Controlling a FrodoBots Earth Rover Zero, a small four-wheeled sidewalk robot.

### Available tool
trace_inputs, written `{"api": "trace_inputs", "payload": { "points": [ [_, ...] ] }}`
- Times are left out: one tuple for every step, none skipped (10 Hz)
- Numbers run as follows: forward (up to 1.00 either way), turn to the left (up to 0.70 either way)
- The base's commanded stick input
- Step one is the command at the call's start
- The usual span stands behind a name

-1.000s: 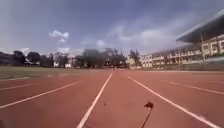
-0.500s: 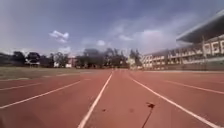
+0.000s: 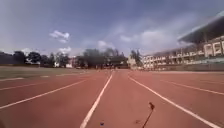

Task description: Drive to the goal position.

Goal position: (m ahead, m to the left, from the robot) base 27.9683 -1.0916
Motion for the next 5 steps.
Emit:
{"api": "trace_inputs", "payload": {
  "points": [
    [0.7, 0.0],
    [0.7, 0.0],
    [0.7, 0.0],
    [0.7, 0.0],
    [0.7, 0.0]
  ]
}}
